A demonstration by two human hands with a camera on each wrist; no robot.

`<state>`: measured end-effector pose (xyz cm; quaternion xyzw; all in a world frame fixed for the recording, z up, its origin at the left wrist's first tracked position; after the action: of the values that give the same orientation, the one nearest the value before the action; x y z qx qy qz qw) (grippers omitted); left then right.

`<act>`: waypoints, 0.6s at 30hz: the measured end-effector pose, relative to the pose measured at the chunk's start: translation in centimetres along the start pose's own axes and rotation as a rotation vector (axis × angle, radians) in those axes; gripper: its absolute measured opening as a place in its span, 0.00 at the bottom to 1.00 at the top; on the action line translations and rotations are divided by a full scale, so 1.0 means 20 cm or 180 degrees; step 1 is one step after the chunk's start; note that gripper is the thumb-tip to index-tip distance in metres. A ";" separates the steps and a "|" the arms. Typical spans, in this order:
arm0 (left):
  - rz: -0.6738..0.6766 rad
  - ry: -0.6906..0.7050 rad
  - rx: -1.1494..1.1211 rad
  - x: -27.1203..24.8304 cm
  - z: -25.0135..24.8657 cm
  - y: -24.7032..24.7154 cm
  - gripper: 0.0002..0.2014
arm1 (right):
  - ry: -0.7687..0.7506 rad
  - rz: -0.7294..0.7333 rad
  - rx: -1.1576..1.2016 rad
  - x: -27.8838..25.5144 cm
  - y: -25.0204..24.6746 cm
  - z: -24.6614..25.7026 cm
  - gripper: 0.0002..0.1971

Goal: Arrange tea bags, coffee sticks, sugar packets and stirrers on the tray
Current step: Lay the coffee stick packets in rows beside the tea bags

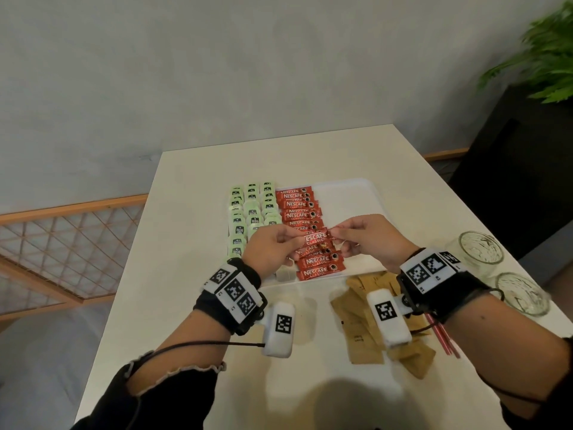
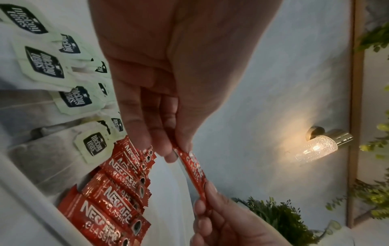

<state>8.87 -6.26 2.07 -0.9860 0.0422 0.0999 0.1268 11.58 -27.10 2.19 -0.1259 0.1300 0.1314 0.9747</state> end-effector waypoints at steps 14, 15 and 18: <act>0.0459 0.0304 0.3622 0.08 0.01 0.21 0.07 | 0.0436 -0.0790 -0.1127 -0.01 -0.21 -0.18 0.07; 0.0469 0.0285 0.3665 0.09 0.01 0.22 0.07 | 0.0467 -0.0740 -0.1141 -0.02 -0.22 -0.17 0.07; 0.0467 0.0219 0.3743 0.11 0.02 0.23 0.06 | 0.0592 -0.0435 -0.1318 -0.04 -0.24 -0.16 0.07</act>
<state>10.47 -10.82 0.12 -0.7474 0.1626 0.0362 0.6432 11.48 -32.58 0.50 -0.3431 0.1807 0.0768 0.9185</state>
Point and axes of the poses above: each hand's wrist, its own x-axis towards the middle knuckle, its own y-axis out of the palm, z = x × y, the point moved 2 cm from there along x, towards the middle knuckle, and after that the axes turned 4 degrees about -x, right-handed, at the moved point
